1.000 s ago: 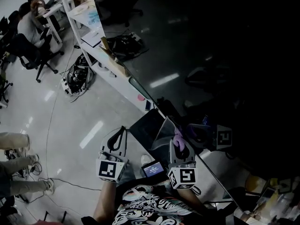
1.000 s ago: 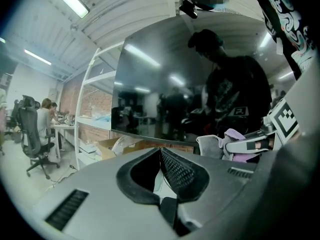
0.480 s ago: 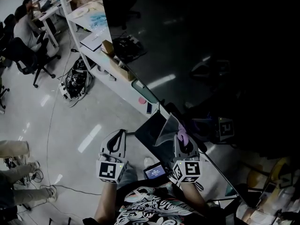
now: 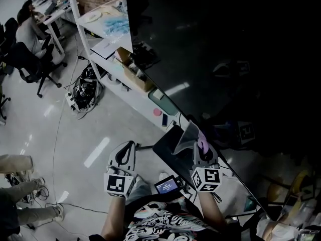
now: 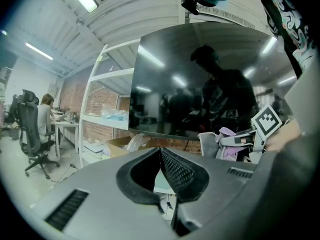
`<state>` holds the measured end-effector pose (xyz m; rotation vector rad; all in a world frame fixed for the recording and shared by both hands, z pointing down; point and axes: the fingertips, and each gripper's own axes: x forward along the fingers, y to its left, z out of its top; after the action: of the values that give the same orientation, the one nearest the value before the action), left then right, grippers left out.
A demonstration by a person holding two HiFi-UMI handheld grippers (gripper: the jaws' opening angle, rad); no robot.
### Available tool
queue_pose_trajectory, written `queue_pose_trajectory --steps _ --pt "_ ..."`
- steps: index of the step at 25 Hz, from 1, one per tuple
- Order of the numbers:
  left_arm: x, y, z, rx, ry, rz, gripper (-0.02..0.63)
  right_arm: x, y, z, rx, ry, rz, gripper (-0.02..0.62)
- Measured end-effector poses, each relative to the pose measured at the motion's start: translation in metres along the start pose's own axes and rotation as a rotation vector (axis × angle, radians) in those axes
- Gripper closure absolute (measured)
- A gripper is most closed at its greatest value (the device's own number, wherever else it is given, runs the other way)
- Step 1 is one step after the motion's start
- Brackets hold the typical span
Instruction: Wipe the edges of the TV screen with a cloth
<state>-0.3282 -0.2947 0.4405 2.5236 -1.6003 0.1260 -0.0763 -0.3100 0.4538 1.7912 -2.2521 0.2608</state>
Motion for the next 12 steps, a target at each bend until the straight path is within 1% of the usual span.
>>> queue_pose_trajectory --steps 3,6,7,10,12 --pt "-0.005 0.011 0.002 0.006 -0.004 -0.009 0.588 0.004 0.003 0.002 -0.008 -0.005 -0.025 0.486" --pt "-0.012 0.028 0.004 -0.019 -0.043 0.009 0.588 0.010 0.009 0.005 -0.008 -0.006 -0.038 0.486" --pt "-0.014 0.034 0.003 -0.018 -0.042 0.012 0.588 0.012 0.012 0.006 -0.010 -0.006 -0.042 0.486" --pt "-0.019 0.047 -0.004 0.012 0.005 0.007 0.588 0.020 0.017 0.006 -0.014 -0.006 -0.056 0.486" --pt "-0.022 0.054 -0.007 0.010 0.009 0.005 0.588 0.024 0.019 0.006 -0.008 -0.007 -0.065 0.486"
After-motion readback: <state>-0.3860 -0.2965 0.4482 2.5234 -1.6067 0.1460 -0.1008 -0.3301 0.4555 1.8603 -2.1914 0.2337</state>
